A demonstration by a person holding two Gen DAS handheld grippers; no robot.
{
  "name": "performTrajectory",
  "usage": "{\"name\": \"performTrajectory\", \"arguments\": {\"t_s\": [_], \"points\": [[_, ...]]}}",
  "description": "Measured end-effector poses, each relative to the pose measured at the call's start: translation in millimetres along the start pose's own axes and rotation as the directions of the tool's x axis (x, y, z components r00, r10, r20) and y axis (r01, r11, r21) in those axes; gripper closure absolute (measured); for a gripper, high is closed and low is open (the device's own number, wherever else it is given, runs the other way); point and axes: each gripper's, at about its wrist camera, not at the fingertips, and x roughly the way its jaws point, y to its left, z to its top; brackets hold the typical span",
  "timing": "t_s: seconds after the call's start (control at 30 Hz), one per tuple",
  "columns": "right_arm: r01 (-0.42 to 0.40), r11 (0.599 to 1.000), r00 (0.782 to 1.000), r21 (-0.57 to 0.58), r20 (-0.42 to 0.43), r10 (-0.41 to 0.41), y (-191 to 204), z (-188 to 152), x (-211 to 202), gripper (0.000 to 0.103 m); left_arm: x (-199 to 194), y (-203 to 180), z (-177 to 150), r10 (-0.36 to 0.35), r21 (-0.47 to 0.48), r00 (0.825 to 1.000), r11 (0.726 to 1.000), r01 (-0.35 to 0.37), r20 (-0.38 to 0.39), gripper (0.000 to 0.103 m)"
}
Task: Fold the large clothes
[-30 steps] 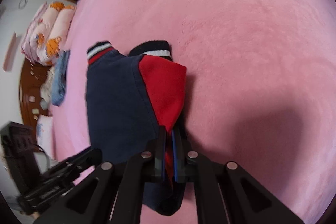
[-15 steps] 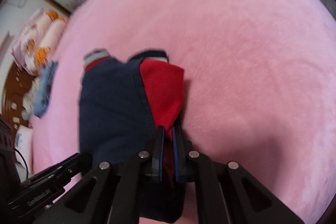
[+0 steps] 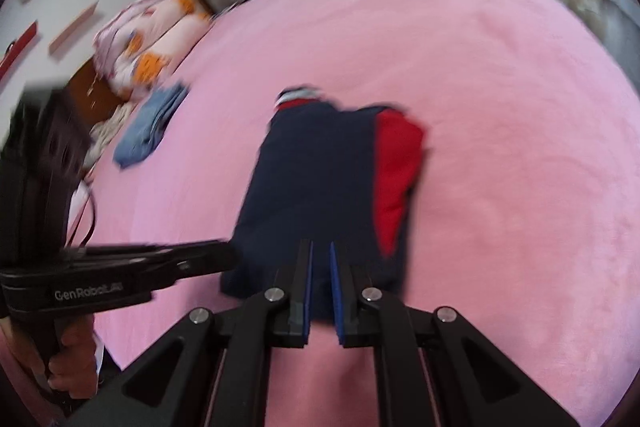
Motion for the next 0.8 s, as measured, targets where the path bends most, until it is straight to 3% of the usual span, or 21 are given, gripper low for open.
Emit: {"name": "performTrajectory", "arguments": {"t_s": [0.1,0.2,0.3,0.37,0.43,0.53,0.67,0.8], "points": [[-0.028,0.999,0.998,0.029,-0.047,0.029,5,-2,24,0.102,18,1,3,0.003,-0.015,0.999,1.0,-0.003,-0.04,0.098],[-0.018,0.998,0.997,0.058,-0.069,0.022,1,-8,36,0.103,32,7,0,0.049,-0.018,0.997,0.999,-0.051,-0.064,0.099],[0.036,0.998,0.997,0.055,-0.072,-0.032,-10,-10,38,0.103,33,18,-3,0.031,-0.038,0.998,0.999,-0.033,-0.057,0.1],[0.133,0.99,0.988,0.054,-0.085,-0.128,-22,-13,33,0.103,29,22,-6,0.034,-0.004,0.998,0.999,-0.034,-0.053,0.101],[0.11,0.99,0.99,0.084,-0.101,-0.101,-34,-18,27,0.103,26,25,-9,0.054,0.019,0.997,0.998,-0.053,-0.057,0.101],[0.157,0.987,0.985,0.036,-0.079,-0.154,-31,-17,11,0.103,11,27,-9,0.117,0.058,0.993,0.992,-0.115,-0.034,0.101],[0.086,0.996,0.995,0.028,0.055,-0.088,-20,-6,-20,0.103,-17,27,0,0.038,0.041,0.998,0.998,-0.04,0.05,0.101],[0.004,1.0,0.998,-0.002,0.061,-0.004,-5,10,-2,0.103,-7,23,23,-0.017,0.029,0.998,0.999,0.015,0.068,0.101]]}}
